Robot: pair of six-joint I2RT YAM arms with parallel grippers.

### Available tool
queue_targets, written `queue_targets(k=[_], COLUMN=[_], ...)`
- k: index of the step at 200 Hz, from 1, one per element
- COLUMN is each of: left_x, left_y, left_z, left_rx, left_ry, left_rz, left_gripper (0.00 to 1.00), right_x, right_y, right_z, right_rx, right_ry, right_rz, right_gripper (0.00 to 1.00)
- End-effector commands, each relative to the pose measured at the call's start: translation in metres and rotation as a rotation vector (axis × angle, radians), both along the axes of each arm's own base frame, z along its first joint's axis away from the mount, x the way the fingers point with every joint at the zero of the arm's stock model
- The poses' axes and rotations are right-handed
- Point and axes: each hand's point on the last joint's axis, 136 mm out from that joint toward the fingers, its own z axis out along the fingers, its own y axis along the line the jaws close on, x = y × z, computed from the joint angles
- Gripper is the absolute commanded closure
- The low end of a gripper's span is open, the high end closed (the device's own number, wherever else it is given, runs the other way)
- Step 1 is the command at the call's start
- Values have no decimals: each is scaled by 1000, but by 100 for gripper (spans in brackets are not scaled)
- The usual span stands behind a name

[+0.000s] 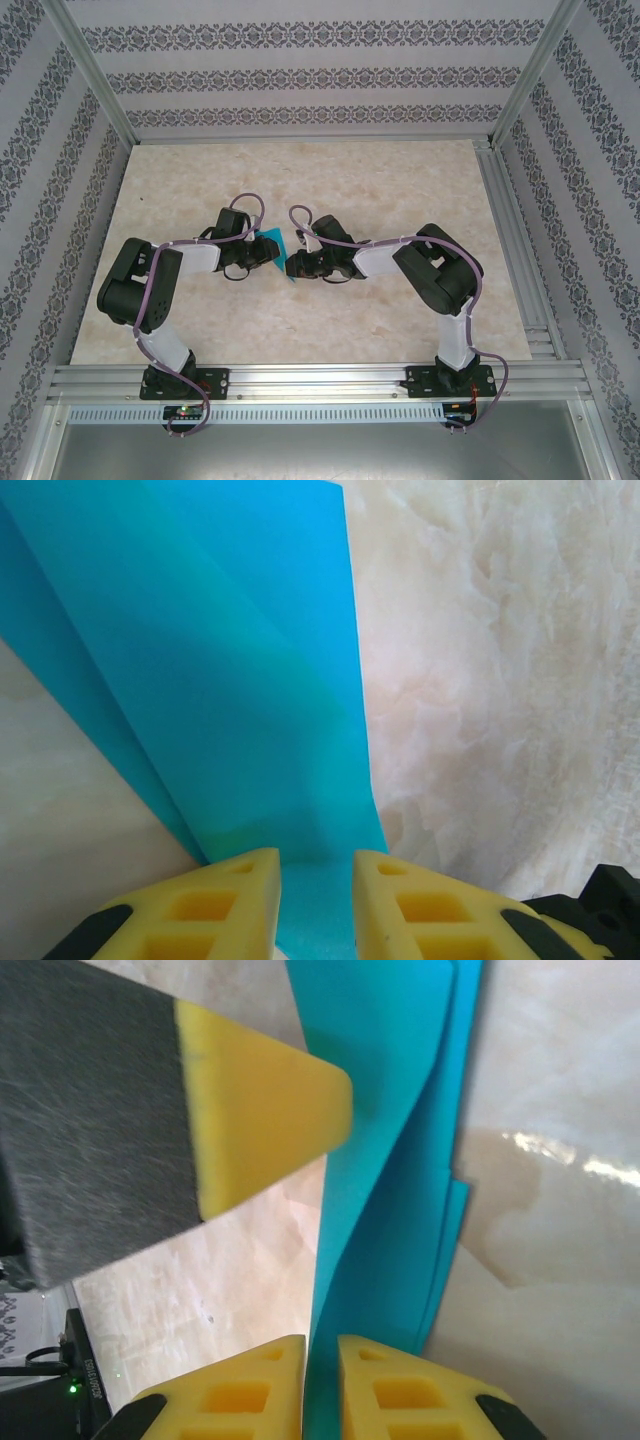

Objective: Fold a paper plane with a square sheet of paper (pick it up from the middle)

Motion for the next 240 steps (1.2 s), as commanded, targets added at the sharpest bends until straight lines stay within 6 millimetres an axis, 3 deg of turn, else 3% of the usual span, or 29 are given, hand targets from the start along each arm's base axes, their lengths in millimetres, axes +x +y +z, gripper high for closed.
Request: queue_targets(k=[1,39,94,162,240], left_x=[4,4,5,17,33], left_y=[3,2,0,-9,-6], left_z=[-3,-2,2,42,39], left_rx=[21,17,0,-37,15], left_ry=[3,-1,-6,-127,-159], left_rz=[-3,-4,-11,-61,-74], left_gripper=[73,73,72,65,65], right_x=[-5,-9,-12,-13,-14], right_y=[2,1,-4,-11,-21], right_z=[6,0,-14,-26,-37], right_rx=[-10,-33,-102,-94,-132], right_ry=[-18,3,24,77,92], right_rz=[20,29,24,-30,-49], right_gripper=[83,84,93,99,99])
